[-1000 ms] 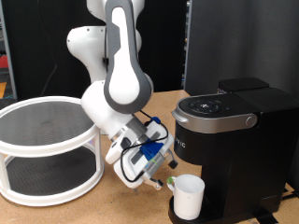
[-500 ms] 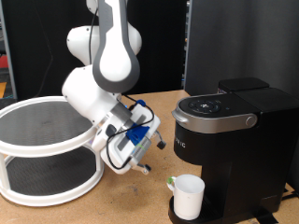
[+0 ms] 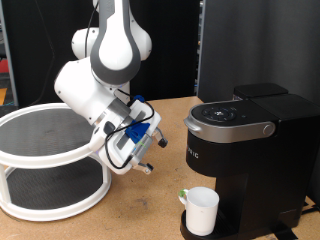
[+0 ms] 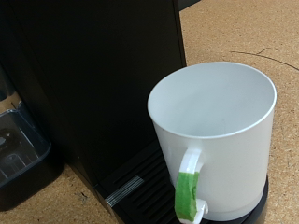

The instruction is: Make a cup of coffee with the keurig machine

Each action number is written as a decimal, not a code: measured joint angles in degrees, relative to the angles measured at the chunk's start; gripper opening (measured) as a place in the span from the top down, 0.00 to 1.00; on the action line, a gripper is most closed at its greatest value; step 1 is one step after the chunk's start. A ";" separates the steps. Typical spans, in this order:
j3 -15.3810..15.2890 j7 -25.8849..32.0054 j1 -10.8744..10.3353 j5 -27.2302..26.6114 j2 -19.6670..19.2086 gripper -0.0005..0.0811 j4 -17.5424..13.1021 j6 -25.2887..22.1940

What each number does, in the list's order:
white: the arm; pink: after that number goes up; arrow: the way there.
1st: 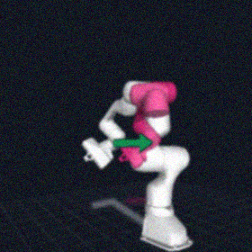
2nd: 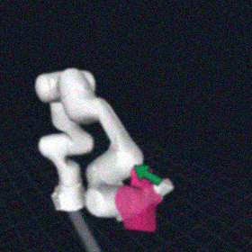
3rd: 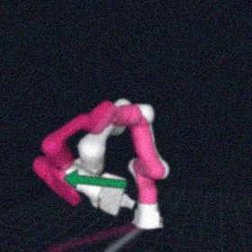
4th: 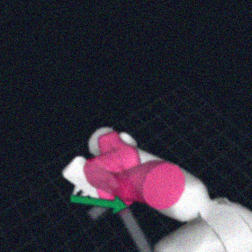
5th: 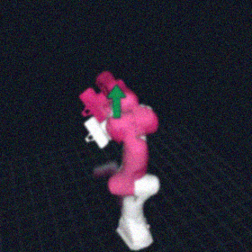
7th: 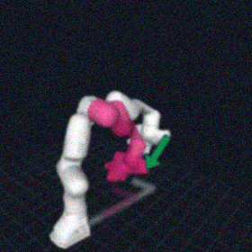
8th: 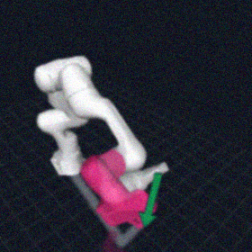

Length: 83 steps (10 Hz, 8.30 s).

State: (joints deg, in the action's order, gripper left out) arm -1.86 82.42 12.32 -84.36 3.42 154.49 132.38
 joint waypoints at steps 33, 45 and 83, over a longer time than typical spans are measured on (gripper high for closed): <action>-9.02 -25.65 2.92 31.69 24.77 0.01 -13.30 -24.83; -17.86 -24.09 2.56 59.07 17.49 0.01 -28.87 -34.22; -24.03 -34.92 2.69 72.55 4.05 0.99 -26.22 -5.23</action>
State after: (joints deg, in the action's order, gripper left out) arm -25.89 47.50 15.02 -11.82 7.47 128.27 127.16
